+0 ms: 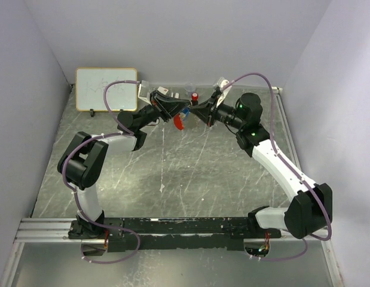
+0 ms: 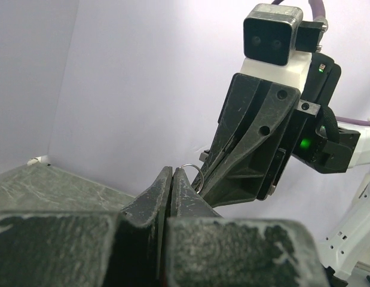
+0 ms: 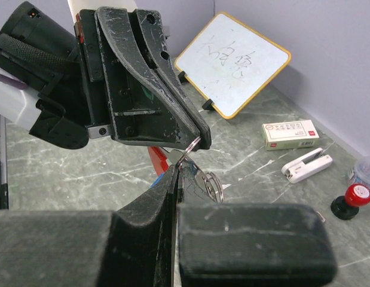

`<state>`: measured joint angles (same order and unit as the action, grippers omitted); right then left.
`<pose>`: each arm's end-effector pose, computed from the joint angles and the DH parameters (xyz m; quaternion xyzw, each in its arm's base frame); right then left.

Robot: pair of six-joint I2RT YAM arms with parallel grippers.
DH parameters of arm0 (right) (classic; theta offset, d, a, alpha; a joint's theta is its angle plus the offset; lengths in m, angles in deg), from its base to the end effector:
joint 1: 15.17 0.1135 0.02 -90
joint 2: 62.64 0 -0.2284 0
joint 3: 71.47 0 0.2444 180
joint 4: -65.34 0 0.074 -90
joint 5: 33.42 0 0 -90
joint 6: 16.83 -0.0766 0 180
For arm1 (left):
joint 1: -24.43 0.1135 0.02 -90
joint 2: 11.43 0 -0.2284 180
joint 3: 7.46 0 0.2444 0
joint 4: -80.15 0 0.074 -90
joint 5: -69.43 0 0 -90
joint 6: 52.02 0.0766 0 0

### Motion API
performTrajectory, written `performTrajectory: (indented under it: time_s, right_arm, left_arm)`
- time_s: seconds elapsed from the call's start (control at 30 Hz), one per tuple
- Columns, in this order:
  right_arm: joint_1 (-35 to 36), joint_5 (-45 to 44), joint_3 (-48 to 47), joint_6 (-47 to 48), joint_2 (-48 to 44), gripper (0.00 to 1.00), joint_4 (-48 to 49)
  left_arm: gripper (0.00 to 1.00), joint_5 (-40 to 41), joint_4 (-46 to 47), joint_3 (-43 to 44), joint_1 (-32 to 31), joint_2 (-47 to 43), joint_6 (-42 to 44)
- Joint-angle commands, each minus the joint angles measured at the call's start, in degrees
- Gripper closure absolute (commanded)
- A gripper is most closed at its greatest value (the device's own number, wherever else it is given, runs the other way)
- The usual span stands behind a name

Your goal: Put the keys on the keyring

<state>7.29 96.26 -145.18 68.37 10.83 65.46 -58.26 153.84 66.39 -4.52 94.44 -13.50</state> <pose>0.2885 0.1722 0.3343 -0.3397 0.6182 0.3897 0.5921 0.3188 -0.2299 0.2931 0.2133 0.4375 -0.6585 0.5740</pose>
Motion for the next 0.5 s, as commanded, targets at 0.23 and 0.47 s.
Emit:
performTrajectory:
  time_s: [0.23, 0.47]
  right_arm:
    - [0.2, 1.4, -2.0, -3.7, 1.8, 1.0, -2.4]
    - [0.2, -0.7, -5.5, -4.7, 4.4, 1.0, -5.5]
  left_arm:
    - [0.93, 5.3, 15.8, 3.6, 0.6, -3.6, -0.1]
    - [0.93, 4.6, 15.8, 3.6, 0.5, -3.9, -0.3]
